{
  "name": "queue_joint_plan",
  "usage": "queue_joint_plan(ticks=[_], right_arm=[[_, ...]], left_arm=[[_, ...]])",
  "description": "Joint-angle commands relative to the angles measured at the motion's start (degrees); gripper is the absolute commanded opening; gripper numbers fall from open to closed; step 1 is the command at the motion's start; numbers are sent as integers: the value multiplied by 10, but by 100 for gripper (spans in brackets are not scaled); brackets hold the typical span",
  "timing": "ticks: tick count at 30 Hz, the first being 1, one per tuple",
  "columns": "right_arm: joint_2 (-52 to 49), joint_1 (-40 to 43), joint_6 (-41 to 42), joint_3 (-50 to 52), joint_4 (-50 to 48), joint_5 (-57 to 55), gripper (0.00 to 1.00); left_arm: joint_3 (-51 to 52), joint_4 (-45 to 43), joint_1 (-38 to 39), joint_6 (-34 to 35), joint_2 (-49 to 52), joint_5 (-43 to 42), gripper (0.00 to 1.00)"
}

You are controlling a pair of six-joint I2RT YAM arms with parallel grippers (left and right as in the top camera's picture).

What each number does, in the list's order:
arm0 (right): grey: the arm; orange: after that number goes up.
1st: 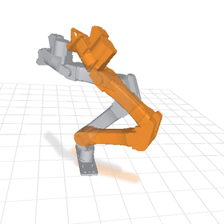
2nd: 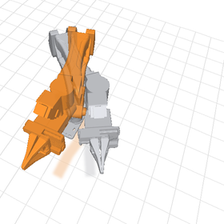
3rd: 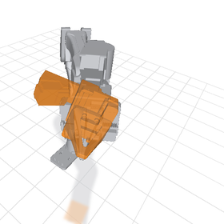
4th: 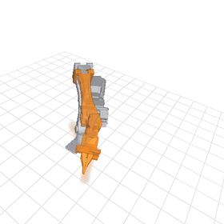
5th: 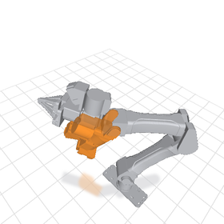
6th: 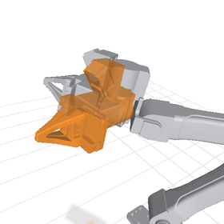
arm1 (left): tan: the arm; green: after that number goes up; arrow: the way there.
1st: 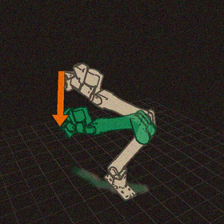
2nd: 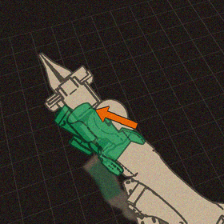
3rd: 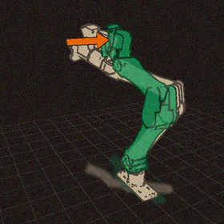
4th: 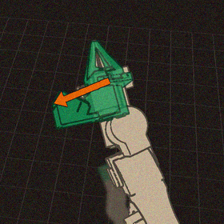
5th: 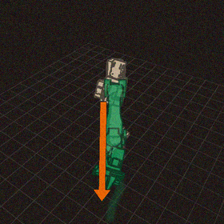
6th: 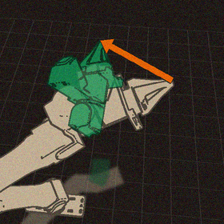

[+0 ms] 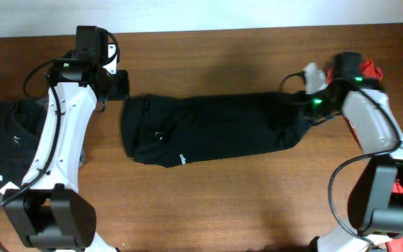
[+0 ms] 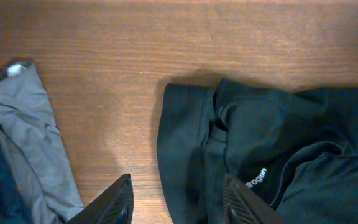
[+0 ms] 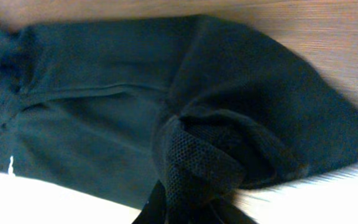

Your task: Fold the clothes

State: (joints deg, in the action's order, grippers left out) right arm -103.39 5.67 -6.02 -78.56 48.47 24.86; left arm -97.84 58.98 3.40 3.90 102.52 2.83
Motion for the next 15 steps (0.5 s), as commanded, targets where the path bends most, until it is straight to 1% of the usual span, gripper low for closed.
queue_joint_plan(ticks=[1, 6, 9, 11, 15], right_arm=[[0, -52, 28, -2, 1, -29, 4], [0, -131, 59, -2, -7, -31, 4], [0, -175, 61, -2, -25, -31, 4], [0, -203, 63, -2, -38, -31, 4], [-2, -247, 95, -2, -72, -31, 4]], left_arm=[[-8, 1, -4, -11, -26, 0, 47], [-8, 0, -5, -11, -33, 0, 47], [-8, 0, -6, -12, -33, 0, 46], [-8, 0, -6, -11, -33, 0, 47], [-8, 0, -6, -11, -33, 0, 47]])
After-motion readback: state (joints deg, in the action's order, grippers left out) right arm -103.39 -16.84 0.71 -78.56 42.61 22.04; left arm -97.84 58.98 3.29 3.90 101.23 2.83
